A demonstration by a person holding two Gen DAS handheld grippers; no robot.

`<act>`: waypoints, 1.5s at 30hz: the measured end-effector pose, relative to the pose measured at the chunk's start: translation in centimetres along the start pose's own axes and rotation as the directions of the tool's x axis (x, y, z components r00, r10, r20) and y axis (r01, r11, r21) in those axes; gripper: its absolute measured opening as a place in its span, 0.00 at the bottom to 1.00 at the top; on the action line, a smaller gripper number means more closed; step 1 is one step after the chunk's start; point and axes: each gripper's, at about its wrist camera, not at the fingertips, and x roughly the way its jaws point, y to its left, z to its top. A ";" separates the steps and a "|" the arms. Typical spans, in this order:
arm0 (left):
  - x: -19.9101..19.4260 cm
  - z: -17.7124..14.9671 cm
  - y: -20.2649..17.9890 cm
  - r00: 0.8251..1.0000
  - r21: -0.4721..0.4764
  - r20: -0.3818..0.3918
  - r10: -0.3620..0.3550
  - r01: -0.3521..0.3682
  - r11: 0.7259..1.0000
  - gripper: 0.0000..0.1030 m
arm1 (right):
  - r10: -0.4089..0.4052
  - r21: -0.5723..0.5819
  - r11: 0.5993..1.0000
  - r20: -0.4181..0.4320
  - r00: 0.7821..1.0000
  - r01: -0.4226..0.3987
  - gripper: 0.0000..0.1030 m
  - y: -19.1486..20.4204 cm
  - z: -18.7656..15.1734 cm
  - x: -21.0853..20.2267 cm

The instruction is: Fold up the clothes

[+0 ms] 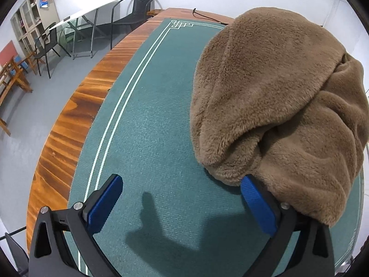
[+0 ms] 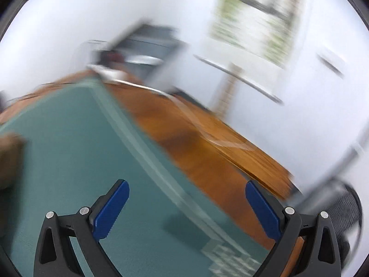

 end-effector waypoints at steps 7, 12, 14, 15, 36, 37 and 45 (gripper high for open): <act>4.1 15.1 5.8 1.000 0.003 -0.027 -0.013 0.013 1.000 1.00 | 0.537 -0.076 0.838 -0.061 0.841 -0.541 1.00 10.8 2.5 -2.6; 1.3 13.5 9.6 0.998 0.028 -0.049 -0.030 0.032 0.999 1.00 | 0.691 -0.107 0.710 -0.082 0.718 -0.696 1.00 18.0 4.3 -3.8; 0.8 13.0 10.7 0.998 0.023 -0.051 -0.035 0.036 0.999 1.00 | 0.737 -0.117 0.660 -0.086 0.670 -0.742 1.00 20.6 5.3 -4.2; 0.5 12.6 11.1 0.998 0.020 -0.052 -0.036 0.037 0.999 1.00 | 0.752 -0.128 0.641 -0.097 0.653 -0.757 1.00 21.8 5.7 -4.3; 1.1 15.5 12.5 0.998 -0.073 -0.033 -0.060 0.057 0.996 1.00 | 0.664 -0.388 0.383 -0.515 0.542 -0.838 0.18 28.7 -6.5 -2.9; 1.4 15.8 12.2 0.997 -0.069 -0.031 -0.068 0.066 0.995 1.00 | 0.659 -0.377 0.387 -0.525 0.539 -0.841 0.18 28.2 -7.2 -2.8; 3.0 17.7 8.7 0.995 0.016 -0.016 -0.102 0.102 0.995 1.00 | 0.600 -0.269 0.506 -0.574 0.558 -0.820 0.18 25.6 -10.8 0.7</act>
